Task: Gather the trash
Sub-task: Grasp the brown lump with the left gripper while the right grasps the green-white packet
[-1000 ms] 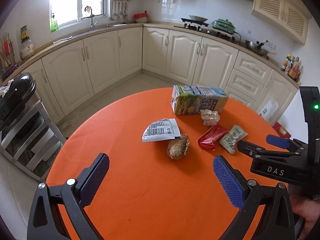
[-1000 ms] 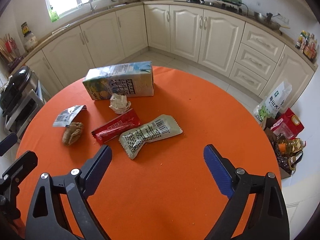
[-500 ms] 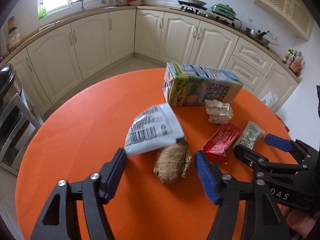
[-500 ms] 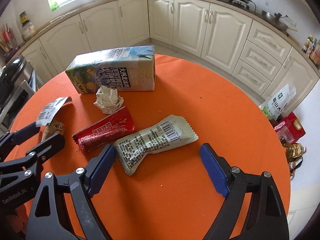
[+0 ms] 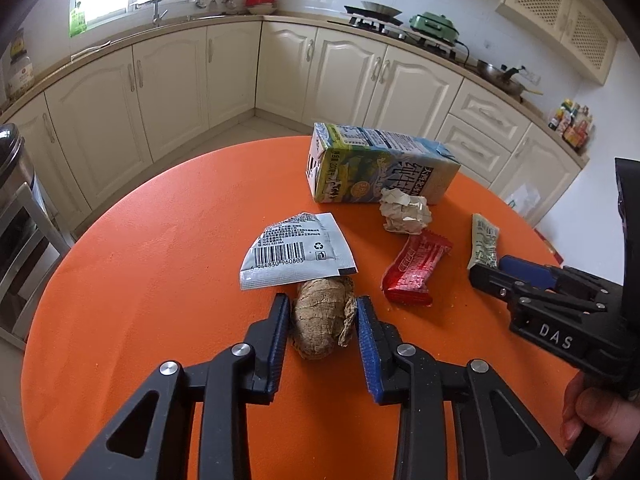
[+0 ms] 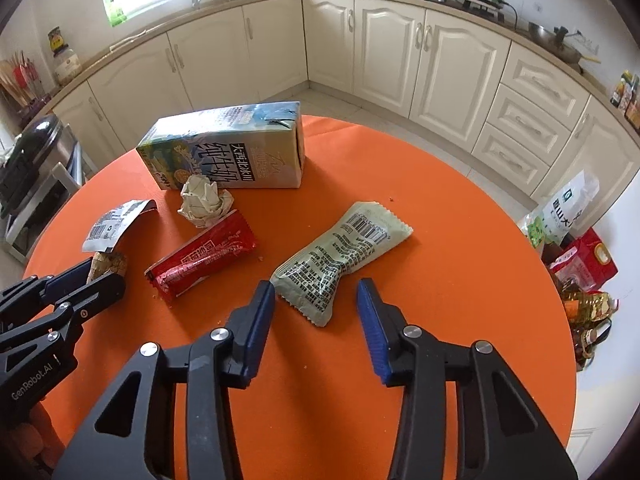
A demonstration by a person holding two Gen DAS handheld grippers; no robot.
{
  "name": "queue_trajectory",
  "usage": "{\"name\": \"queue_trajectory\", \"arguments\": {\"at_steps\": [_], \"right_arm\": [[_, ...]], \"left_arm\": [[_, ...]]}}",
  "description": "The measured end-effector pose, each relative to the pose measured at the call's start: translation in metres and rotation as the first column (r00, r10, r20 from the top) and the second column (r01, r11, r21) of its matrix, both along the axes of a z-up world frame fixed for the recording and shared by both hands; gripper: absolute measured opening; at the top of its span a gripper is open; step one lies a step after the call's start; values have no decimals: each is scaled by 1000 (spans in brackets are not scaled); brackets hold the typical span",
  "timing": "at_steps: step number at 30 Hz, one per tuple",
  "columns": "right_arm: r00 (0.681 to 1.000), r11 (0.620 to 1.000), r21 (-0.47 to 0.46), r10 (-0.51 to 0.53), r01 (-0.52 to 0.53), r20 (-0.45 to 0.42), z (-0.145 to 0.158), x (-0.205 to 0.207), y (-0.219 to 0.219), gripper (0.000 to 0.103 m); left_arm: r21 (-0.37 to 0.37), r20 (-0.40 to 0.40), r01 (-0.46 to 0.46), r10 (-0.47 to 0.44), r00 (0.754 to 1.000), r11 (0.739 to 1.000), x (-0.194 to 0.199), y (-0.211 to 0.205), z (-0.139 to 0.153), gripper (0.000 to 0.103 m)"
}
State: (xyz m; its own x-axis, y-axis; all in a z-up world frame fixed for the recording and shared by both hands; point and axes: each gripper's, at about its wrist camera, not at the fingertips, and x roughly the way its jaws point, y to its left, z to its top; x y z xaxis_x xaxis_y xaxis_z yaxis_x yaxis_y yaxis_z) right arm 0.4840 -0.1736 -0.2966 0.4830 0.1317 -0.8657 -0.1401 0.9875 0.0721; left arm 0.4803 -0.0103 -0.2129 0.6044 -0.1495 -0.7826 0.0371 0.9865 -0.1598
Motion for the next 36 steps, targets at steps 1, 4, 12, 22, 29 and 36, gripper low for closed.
{"name": "queue_trajectory", "arguments": {"at_steps": [1,4,12,22,29,36], "right_arm": [[1000,1000,21,-14,14,-2,2,-1,-5,46],[999,999,24,-49,49,16,5,1,-9,51],[995,994,-51,-95,97,26,-5,22,7,64],[1000,1000,2,-4,4,30,-2,-21,7,23],[999,996,79,43,-43,-3,3,-81,3,23],[998,997,43,62,-62,-3,3,-91,10,27]], "left_arm": [[-5,-1,-2,2,1000,1000,6,2,-1,29],[-8,3,-6,6,1000,1000,2,4,-5,29],[-24,6,4,-4,1000,1000,-50,3,-9,29],[-83,10,41,-41,999,996,-115,20,-2,28],[-42,-8,92,-92,996,995,-163,12,5,30],[9,-14,93,-93,996,996,-165,2,-1,38]]}}
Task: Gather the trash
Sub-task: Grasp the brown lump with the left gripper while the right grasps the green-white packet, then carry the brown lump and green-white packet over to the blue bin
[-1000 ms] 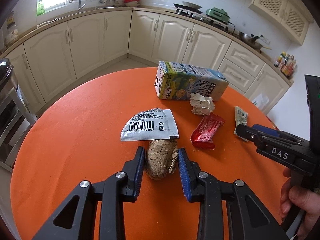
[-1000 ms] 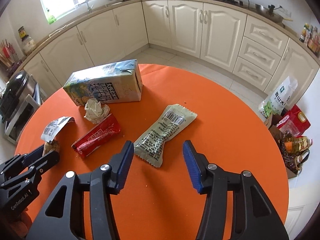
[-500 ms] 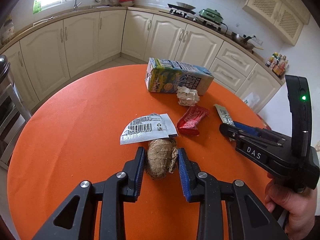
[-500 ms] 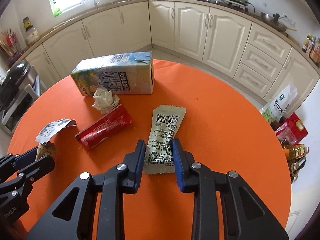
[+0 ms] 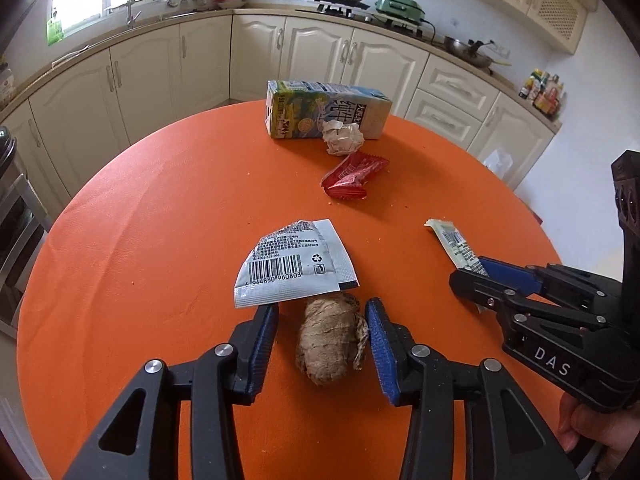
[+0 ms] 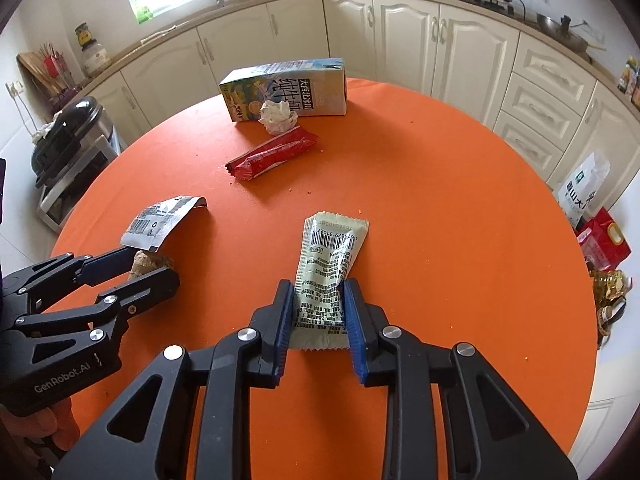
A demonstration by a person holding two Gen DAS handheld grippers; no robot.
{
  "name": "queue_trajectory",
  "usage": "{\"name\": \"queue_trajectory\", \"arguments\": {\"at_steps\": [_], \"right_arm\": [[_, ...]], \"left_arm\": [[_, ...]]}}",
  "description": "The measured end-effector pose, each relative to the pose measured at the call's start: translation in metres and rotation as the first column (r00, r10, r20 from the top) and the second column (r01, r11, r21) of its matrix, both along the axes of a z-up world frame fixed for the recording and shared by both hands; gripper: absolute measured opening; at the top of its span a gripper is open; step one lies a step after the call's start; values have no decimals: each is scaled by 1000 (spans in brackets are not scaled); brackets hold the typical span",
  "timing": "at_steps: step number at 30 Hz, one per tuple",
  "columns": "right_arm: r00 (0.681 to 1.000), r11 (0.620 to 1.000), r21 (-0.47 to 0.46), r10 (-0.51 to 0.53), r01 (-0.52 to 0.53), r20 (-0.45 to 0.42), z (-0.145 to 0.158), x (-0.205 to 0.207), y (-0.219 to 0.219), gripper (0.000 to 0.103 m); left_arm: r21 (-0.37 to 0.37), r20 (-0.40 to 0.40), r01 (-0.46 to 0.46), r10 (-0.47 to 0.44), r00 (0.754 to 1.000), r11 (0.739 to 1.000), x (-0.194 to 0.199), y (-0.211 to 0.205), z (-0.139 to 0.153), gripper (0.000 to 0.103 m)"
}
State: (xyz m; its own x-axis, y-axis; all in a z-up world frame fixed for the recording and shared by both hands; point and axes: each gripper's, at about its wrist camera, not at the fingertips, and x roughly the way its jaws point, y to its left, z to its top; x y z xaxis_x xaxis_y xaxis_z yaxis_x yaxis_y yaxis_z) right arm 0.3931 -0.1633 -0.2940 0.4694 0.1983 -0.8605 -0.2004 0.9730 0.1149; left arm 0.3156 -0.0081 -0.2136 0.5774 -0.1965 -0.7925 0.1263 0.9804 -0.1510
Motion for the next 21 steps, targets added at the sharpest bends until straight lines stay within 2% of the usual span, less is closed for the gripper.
{"name": "queue_trajectory", "arguments": {"at_steps": [1,2,4,11,15,21], "right_arm": [[1000,1000,-11,2,-2,7,-1,1,2,27],[1000,1000,-26,9,-8,20,-1,2,3,26],[999,999,-45,13,-11,30,-2,1,5,24],[999,992,118,-36,37,-9,0,-15,-25,22],[999,989,141,-50,52,-13,5,-32,-33,22],[998,986,161,-55,49,29,27,-59,-38,22]], "left_arm": [[-11,0,-2,2,1000,1000,1,-3,0,30],[-33,-6,1,-1,1000,999,0,-3,-1,28],[-40,-5,-1,1,1000,999,-5,-3,0,28],[-74,-14,-8,6,1000,997,-38,-1,6,27],[-80,-2,-8,8,1000,997,-57,-3,17,27],[-78,57,18,-13,998,997,-76,-12,44,27]]}}
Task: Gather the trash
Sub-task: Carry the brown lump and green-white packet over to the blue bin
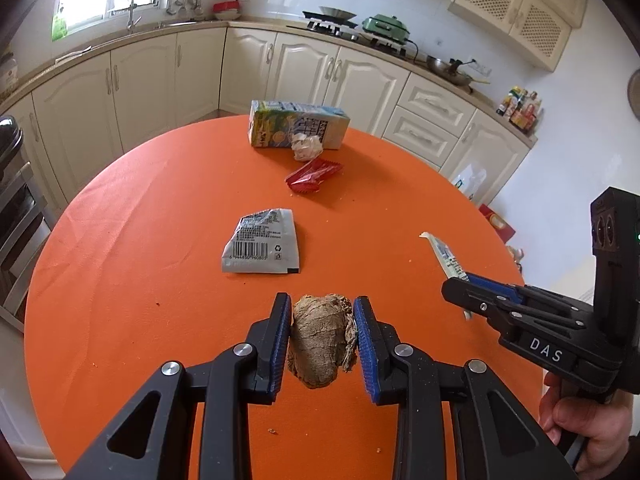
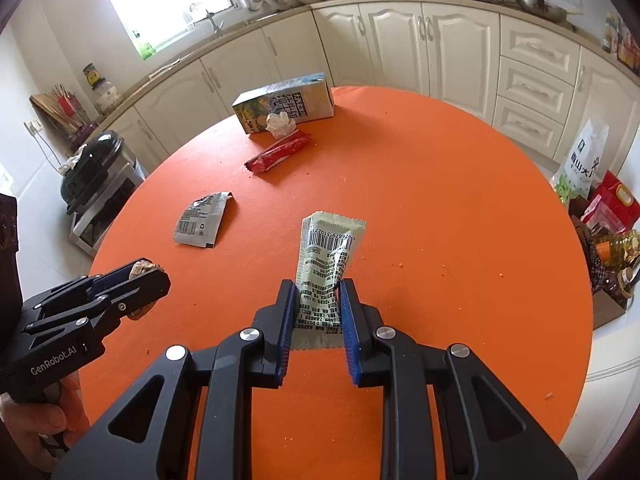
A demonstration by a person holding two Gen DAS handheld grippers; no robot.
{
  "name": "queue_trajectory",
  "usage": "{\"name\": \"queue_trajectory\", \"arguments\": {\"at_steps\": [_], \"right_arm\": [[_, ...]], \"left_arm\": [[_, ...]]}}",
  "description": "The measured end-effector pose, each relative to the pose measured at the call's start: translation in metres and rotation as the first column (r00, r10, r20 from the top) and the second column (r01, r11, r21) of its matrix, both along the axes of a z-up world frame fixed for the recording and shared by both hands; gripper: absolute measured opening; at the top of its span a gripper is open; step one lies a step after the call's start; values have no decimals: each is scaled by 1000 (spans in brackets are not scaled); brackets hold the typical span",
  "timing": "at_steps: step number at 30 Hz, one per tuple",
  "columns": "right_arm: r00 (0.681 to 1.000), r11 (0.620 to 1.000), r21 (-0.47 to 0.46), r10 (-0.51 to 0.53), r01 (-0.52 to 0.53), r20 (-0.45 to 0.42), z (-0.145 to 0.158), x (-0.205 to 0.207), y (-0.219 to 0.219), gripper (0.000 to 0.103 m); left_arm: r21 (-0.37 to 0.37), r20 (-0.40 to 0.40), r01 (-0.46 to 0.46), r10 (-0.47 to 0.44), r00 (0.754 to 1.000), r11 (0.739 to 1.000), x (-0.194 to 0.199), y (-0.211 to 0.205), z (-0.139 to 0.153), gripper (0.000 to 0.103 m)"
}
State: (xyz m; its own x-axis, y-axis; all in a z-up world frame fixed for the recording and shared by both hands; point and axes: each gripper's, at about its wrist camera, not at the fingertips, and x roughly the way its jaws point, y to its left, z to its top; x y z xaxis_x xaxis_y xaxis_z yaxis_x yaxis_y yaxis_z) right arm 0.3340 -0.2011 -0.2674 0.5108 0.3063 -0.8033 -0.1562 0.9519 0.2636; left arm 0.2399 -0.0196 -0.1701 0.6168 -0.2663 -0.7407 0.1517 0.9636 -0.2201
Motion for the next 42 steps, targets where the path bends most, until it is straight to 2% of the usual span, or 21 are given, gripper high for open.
{"name": "queue_trajectory", "arguments": {"at_steps": [7,13,19,24,28,34,38,42], "right_arm": [[995,999,31,-35,32,96,44,-30,-20,22],[978,994,44,-105,99,182,74,-58,-56,22],[948,976,52,-218,211,232,95,-92,-114,22],[902,934,50,-354,353,248,102,-125,-182,22],[854,881,35,-467,472,229,94,-150,-238,22],[803,812,12,-578,583,141,54,-173,-303,22],[786,788,14,-615,615,63,17,-178,-333,22],[777,777,24,-629,629,-18,-19,-173,-350,22]], "left_arm": [[11,90,48,-49,995,999,-21,-22,39,27],[52,161,120,-127,979,991,-40,-64,67,27],[72,202,241,-251,947,968,-55,-127,83,27],[71,202,362,-369,907,929,-56,-192,83,27],[71,167,462,-467,868,884,-51,-252,71,27],[47,78,565,-567,820,824,-37,-325,38,27],[38,3,599,-599,800,800,-22,-364,11,27],[37,-78,616,-612,787,787,1,-400,-19,27]]}}
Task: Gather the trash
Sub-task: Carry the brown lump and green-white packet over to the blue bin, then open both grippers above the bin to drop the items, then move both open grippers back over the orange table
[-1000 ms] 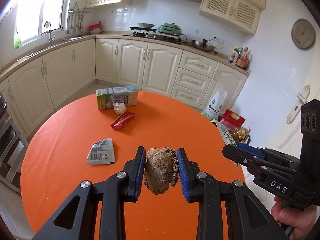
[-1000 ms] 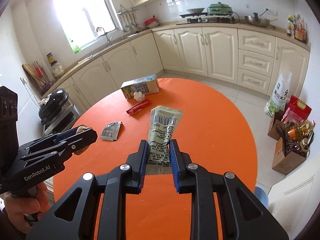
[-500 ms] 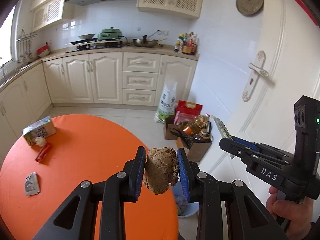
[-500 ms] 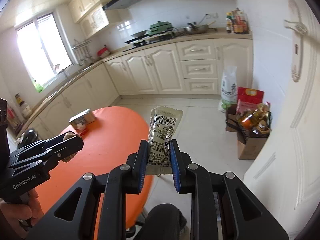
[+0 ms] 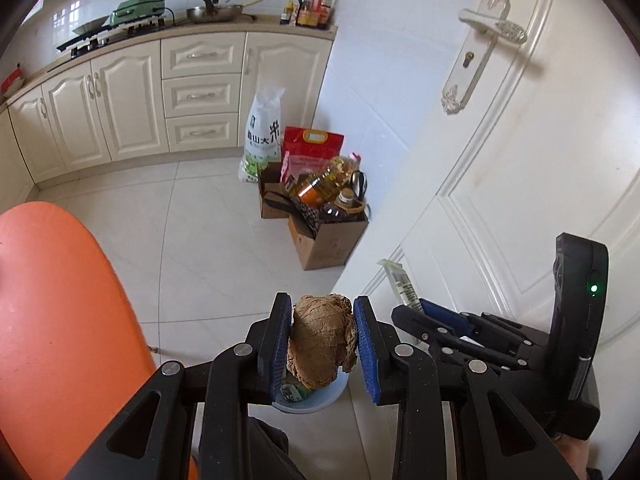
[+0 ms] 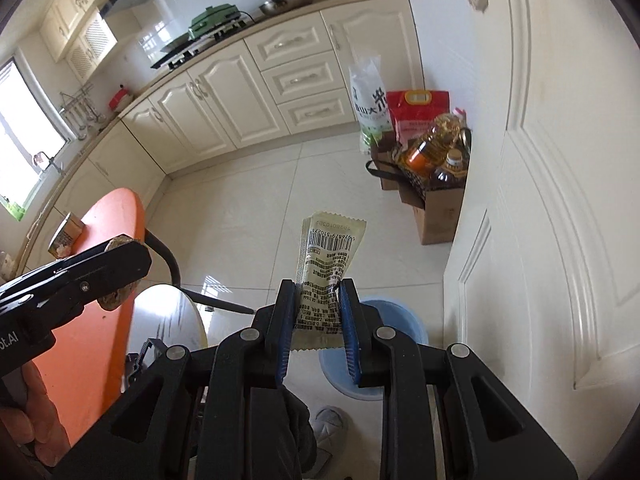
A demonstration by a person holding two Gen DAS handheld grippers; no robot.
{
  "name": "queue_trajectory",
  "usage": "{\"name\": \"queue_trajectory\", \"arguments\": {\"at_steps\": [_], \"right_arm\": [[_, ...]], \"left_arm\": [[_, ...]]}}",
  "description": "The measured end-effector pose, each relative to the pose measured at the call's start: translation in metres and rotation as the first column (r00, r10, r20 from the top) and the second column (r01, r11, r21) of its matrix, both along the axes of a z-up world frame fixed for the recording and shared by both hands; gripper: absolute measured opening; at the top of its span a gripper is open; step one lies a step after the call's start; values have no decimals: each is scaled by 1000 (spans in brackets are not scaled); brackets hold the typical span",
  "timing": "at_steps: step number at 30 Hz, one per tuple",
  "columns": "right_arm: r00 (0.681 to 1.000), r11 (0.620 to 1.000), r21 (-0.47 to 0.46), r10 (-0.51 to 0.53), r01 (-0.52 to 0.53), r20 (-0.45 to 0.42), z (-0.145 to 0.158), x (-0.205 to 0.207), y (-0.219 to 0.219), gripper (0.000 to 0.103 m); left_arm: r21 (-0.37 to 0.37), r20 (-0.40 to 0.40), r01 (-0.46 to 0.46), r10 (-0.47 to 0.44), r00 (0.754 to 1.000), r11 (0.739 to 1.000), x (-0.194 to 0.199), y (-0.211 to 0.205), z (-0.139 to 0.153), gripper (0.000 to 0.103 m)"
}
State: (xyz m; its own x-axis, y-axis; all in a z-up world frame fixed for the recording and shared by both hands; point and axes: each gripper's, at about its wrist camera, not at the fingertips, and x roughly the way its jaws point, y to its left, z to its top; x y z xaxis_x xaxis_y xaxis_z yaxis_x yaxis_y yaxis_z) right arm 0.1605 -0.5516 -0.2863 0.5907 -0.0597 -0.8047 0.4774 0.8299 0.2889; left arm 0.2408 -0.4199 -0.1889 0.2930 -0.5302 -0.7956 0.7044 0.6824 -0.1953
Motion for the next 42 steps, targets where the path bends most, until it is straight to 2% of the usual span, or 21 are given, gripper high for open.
{"name": "queue_trajectory", "arguments": {"at_steps": [3,8,10,14,16,18,19,20,22,26,32,38,42], "right_arm": [[999,999,44,-5,7,-36,-24,4,-9,22],[996,994,106,-6,16,-87,-63,11,-22,22],[994,992,128,-5,19,-109,-77,14,-26,22],[988,987,155,-13,37,-154,-106,18,-32,28],[984,987,154,-24,52,-178,-119,18,-34,39],[980,986,149,-50,79,-194,-127,16,-36,73],[980,985,149,-61,89,-187,-127,14,-36,77],[980,984,150,-72,100,-183,-128,11,-35,83],[979,981,151,-95,123,-182,-128,7,-35,91],[977,978,139,-129,153,-172,-119,1,-37,103],[977,977,115,-161,178,-138,-91,-4,-35,103],[984,984,66,-160,165,-72,-40,-1,-18,103],[990,990,11,-137,137,-10,6,4,3,103]], "left_arm": [[38,-44,11,-10,999,999,10,-33,-22,27],[101,-127,24,-11,992,995,72,-95,-49,28],[126,-146,36,-17,989,991,83,-110,-61,28],[186,-180,54,-20,983,981,109,-141,-83,30],[220,-198,78,-33,980,972,115,-155,-93,35],[239,-181,80,-37,983,968,117,-157,-95,52],[244,-168,74,-33,985,967,118,-160,-96,69],[247,-152,64,-26,988,967,118,-161,-97,81],[255,-124,46,-14,992,966,117,-162,-94,89],[270,-70,23,-4,998,963,105,-162,-92,93],[248,31,14,-22,999,969,63,-140,-63,99],[149,107,-12,-4,994,989,31,-99,-24,99],[73,162,-63,50,986,995,15,-44,8,101]]}}
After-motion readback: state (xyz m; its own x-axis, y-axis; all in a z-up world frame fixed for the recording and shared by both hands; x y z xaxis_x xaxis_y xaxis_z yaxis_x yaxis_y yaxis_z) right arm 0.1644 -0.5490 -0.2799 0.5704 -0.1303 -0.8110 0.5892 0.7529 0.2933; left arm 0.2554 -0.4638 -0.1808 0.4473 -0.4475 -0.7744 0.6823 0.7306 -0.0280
